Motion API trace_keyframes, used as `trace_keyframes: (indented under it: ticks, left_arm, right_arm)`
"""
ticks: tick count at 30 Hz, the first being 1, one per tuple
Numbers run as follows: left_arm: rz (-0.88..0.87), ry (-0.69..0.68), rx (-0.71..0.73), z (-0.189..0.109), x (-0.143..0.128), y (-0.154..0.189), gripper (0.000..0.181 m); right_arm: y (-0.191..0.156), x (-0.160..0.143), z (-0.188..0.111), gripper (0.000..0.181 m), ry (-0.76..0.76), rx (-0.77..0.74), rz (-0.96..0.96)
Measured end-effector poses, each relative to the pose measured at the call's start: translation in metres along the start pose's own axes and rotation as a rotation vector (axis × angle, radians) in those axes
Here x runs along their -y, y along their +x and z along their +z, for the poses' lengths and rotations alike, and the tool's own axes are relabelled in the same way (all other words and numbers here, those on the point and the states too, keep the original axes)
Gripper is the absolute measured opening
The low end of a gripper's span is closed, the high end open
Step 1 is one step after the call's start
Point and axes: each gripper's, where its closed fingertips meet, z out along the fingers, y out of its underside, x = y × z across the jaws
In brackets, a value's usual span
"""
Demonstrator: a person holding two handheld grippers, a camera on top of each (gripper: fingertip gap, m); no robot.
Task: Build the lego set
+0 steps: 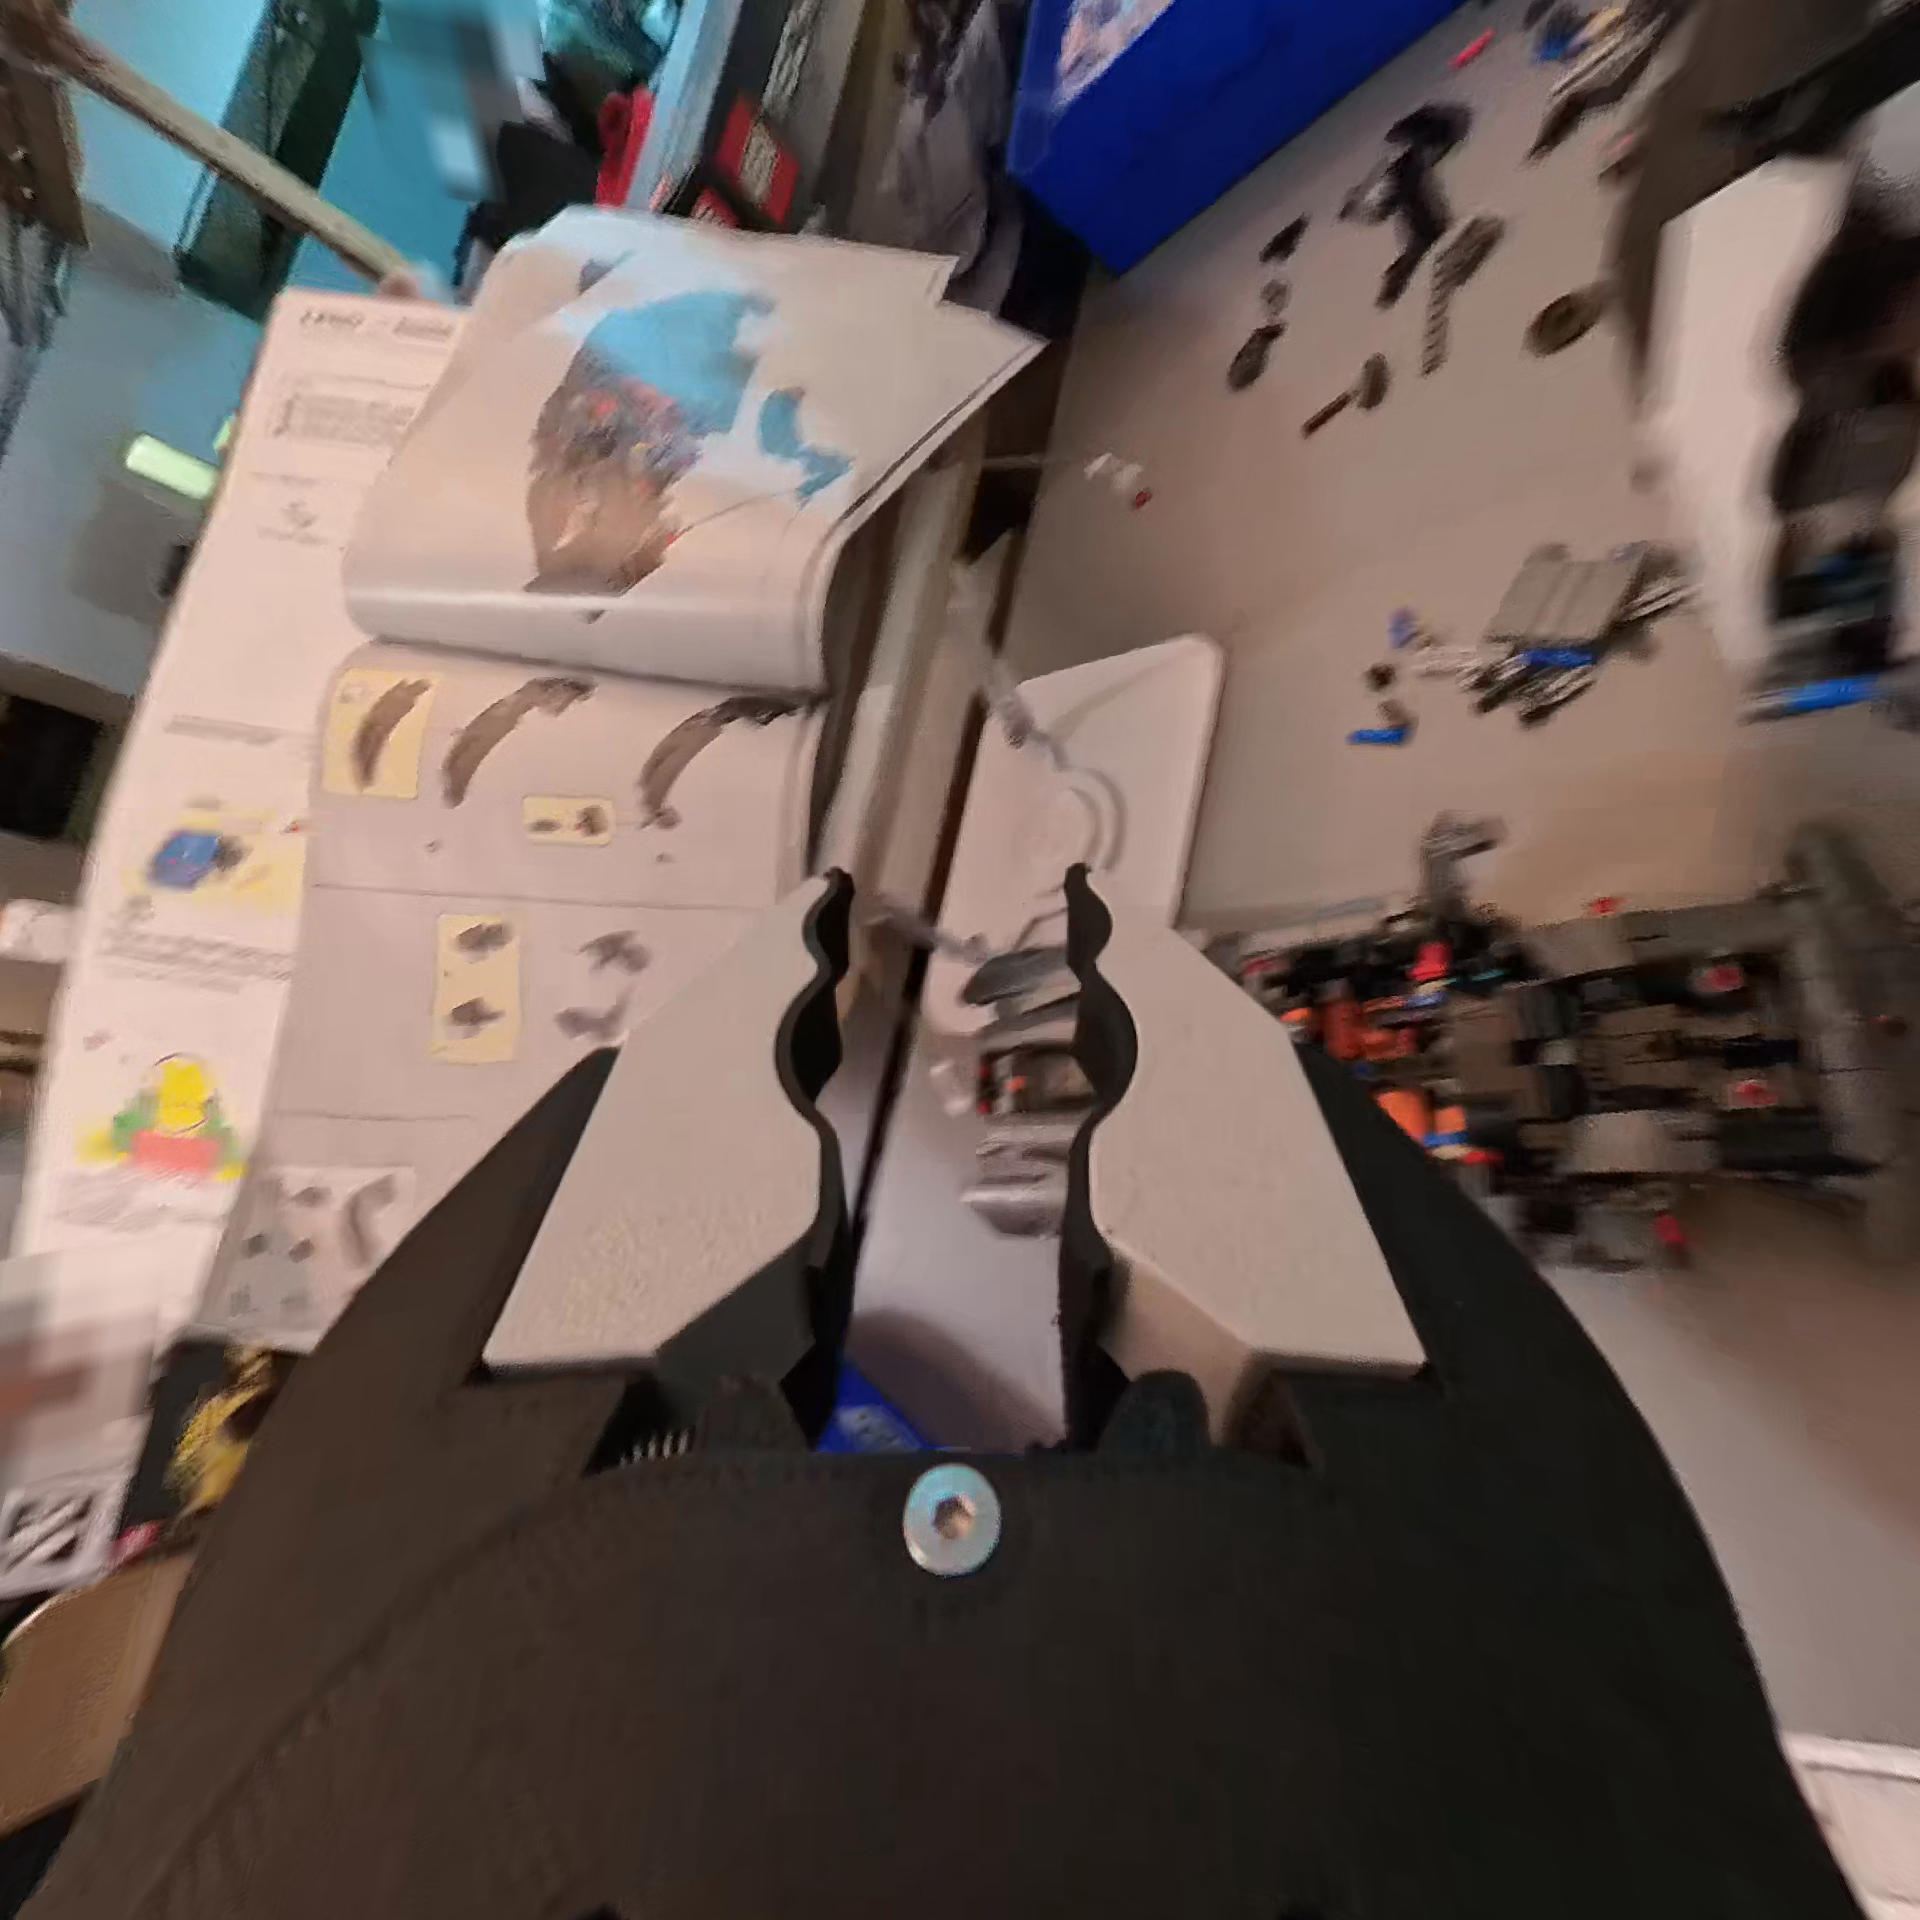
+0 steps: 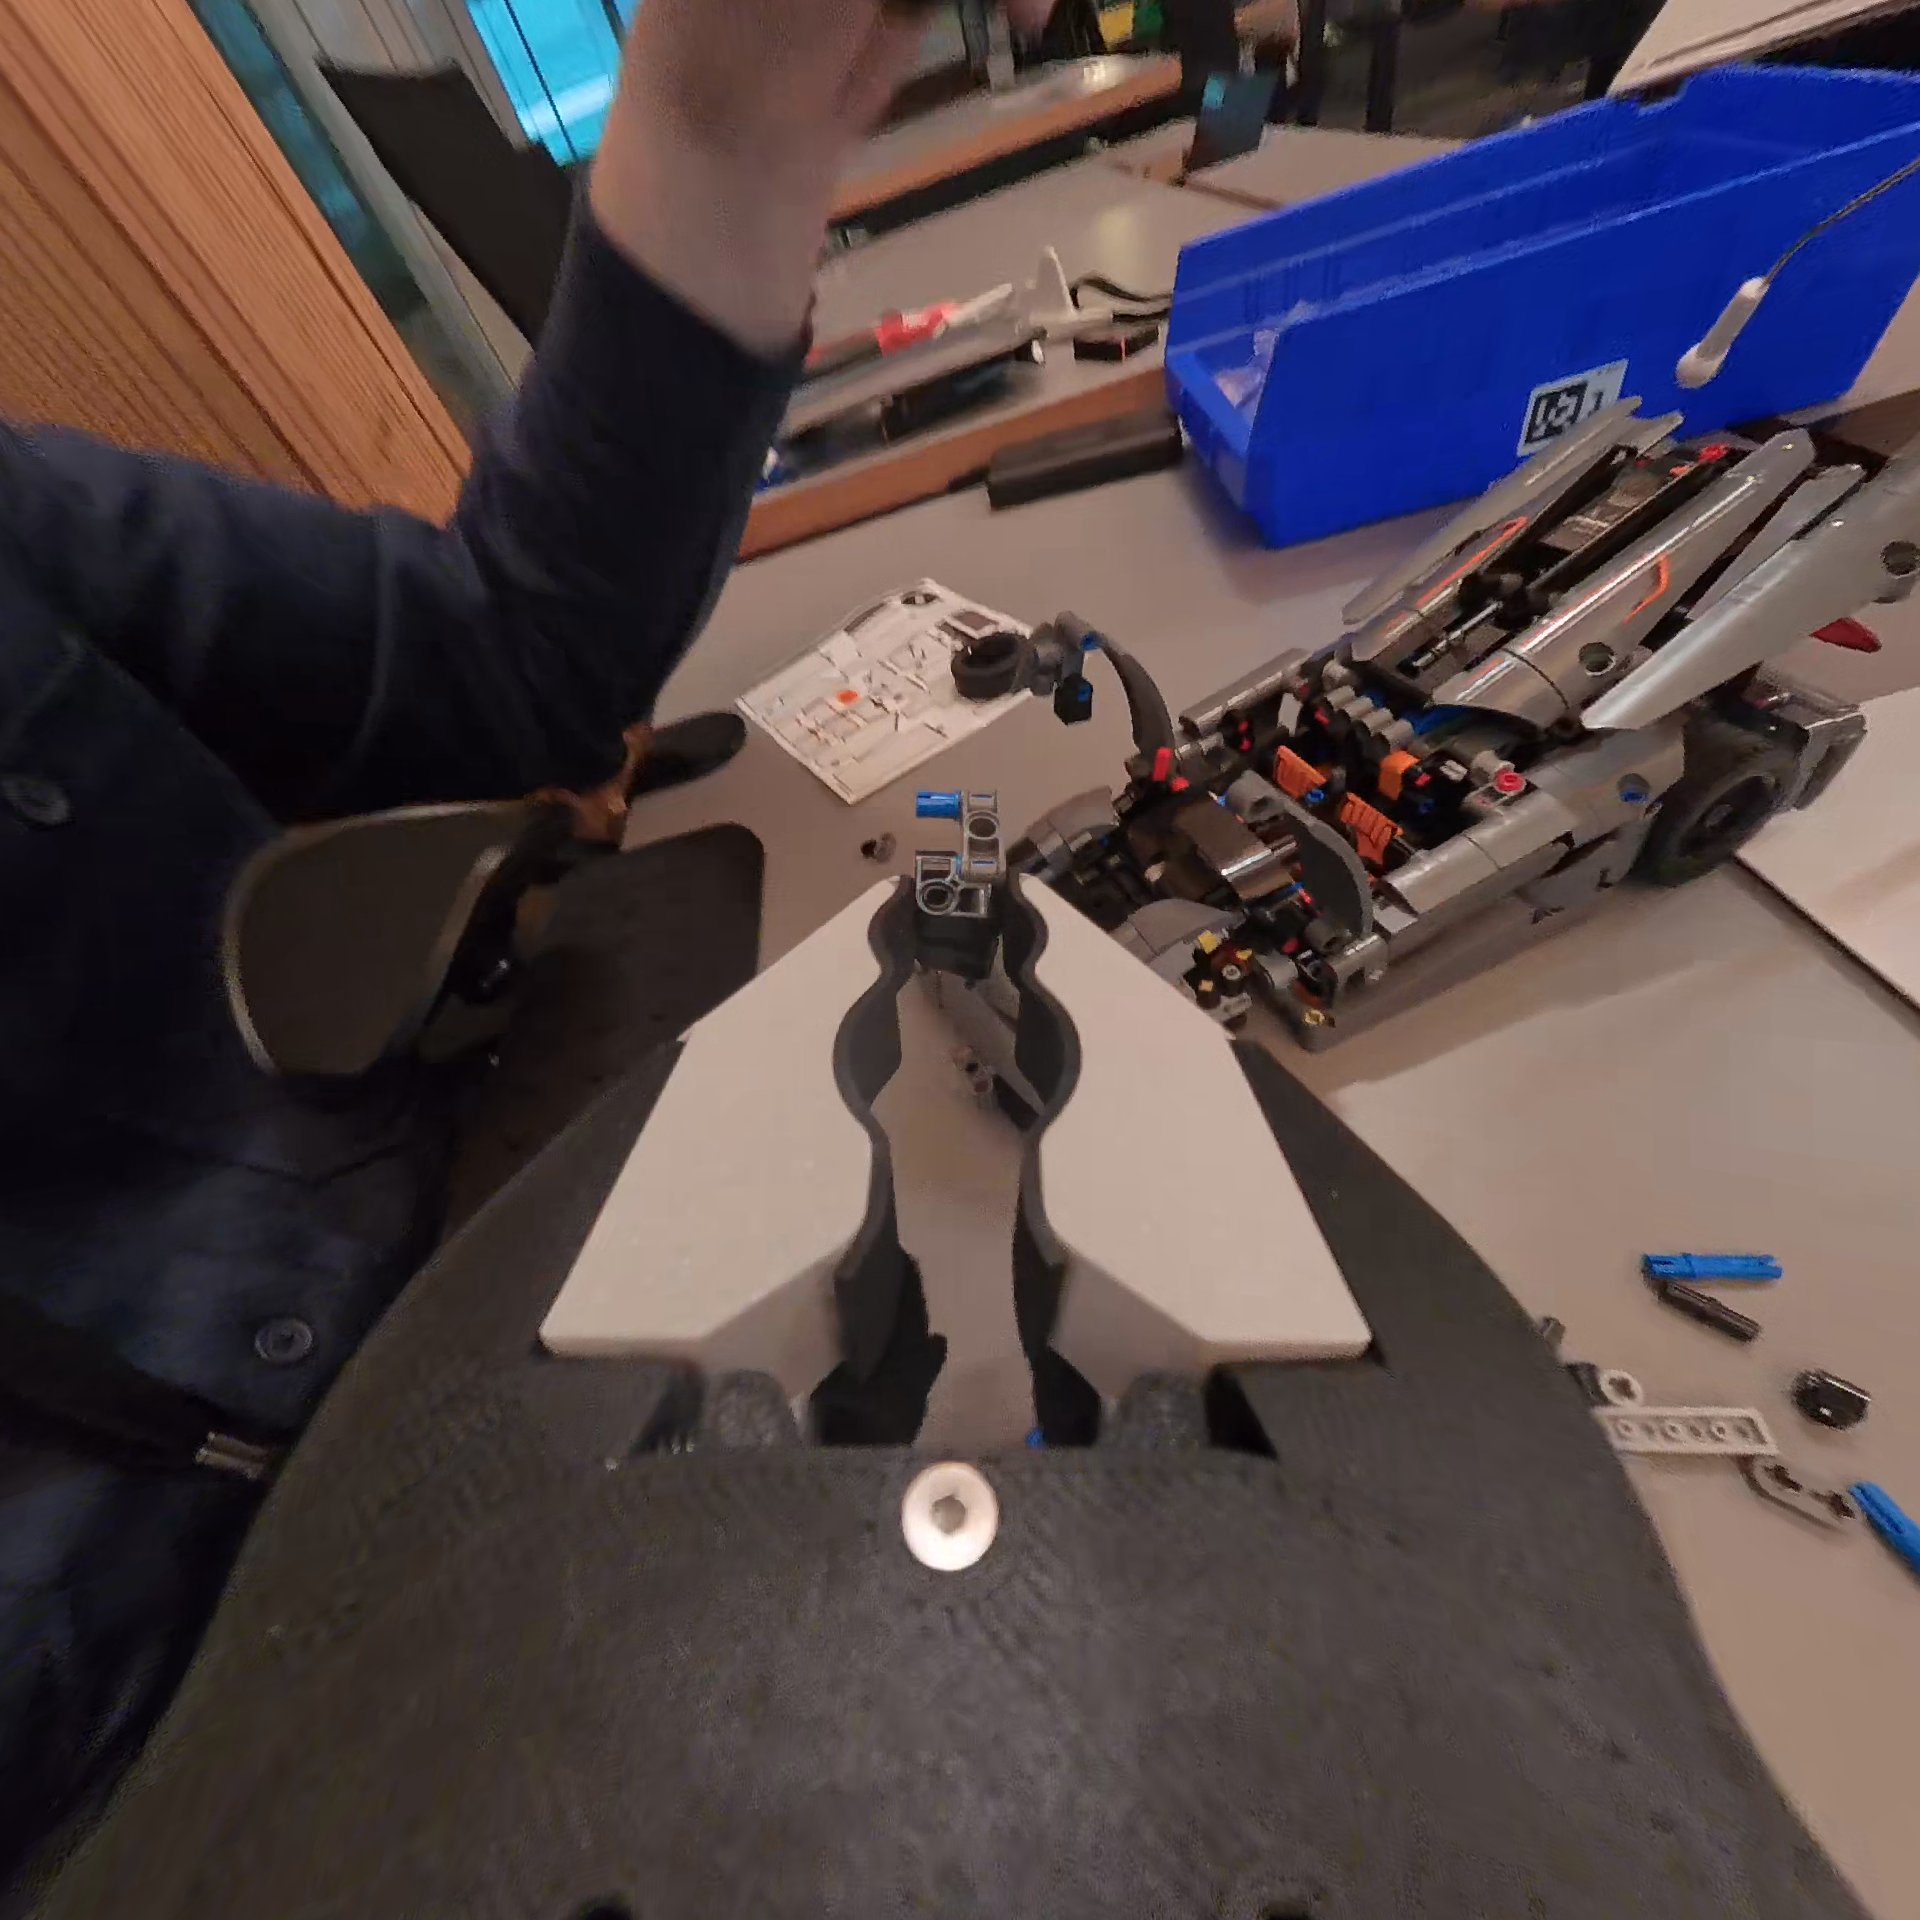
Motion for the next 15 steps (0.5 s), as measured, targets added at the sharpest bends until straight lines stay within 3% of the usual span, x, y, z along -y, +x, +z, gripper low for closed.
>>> trace_keyframes:
  ticks: [7,15]
  left_arm:
    - [0.063,0.151,-0.102,0.018,0.028,0.102,0.035]
    - [-0.024,0.298,-0.174,0.029,0.046,0.13,0.041]
  right_arm:
    - [-0.004,0.014,-0.007,0.014,0.132,0.082,0.082]
    - [-0.005,0.022,-0.012,0.014,0.201,0.107,0.087]
